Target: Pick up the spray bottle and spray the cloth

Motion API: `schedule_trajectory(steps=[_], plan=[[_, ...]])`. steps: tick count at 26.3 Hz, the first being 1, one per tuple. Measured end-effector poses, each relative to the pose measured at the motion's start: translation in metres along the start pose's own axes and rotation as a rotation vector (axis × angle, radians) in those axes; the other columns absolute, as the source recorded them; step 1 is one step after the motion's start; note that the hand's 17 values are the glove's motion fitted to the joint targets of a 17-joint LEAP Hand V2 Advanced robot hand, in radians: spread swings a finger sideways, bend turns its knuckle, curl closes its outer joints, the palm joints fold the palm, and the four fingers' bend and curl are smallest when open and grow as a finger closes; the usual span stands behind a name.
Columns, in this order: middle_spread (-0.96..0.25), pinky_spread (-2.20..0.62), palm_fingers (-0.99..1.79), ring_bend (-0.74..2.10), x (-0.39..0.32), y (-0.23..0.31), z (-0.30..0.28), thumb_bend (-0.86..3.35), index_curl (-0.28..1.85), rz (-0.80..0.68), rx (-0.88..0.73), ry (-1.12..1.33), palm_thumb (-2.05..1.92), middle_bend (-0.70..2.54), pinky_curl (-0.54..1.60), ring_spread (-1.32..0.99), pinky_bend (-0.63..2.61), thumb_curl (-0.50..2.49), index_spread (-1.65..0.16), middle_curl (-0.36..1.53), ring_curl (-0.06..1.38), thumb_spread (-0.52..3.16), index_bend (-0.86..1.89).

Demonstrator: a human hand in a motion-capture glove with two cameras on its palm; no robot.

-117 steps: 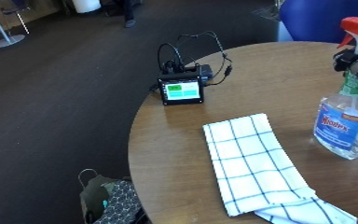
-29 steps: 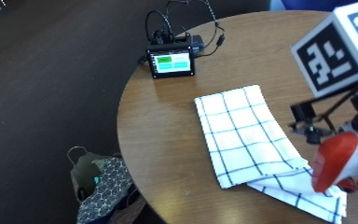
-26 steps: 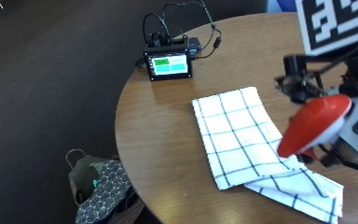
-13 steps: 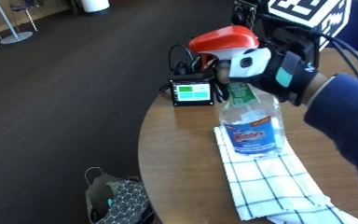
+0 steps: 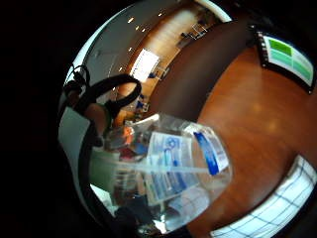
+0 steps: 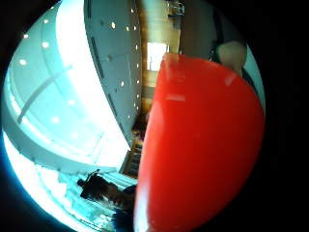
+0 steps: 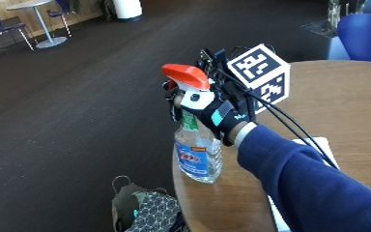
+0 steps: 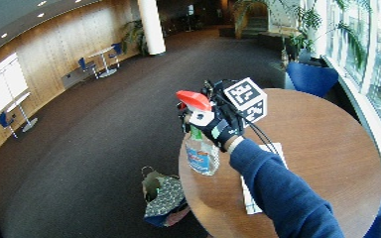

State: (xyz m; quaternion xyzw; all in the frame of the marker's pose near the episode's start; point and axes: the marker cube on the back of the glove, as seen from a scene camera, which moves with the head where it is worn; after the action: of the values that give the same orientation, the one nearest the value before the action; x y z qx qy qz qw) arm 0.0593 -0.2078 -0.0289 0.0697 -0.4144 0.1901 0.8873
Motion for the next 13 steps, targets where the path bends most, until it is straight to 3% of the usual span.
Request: schedule_trajectory(steps=[10,13], plan=[[-0.14,-0.3,1.15,0.75,0.027,0.012,-0.002,-0.04,0.19,0.011,-0.052,-0.011,1.0,0.7,0.4,-0.19,0.57,0.72,-0.3,0.51,0.45,0.61,0.02],[-0.13,-0.2,0.9,0.68,0.031,0.02,-0.009,-0.04,0.19,0.037,-0.094,0.046,0.98,0.62,0.38,-0.17,0.51,0.71,-0.31,0.48,0.43,0.68,0.07]])
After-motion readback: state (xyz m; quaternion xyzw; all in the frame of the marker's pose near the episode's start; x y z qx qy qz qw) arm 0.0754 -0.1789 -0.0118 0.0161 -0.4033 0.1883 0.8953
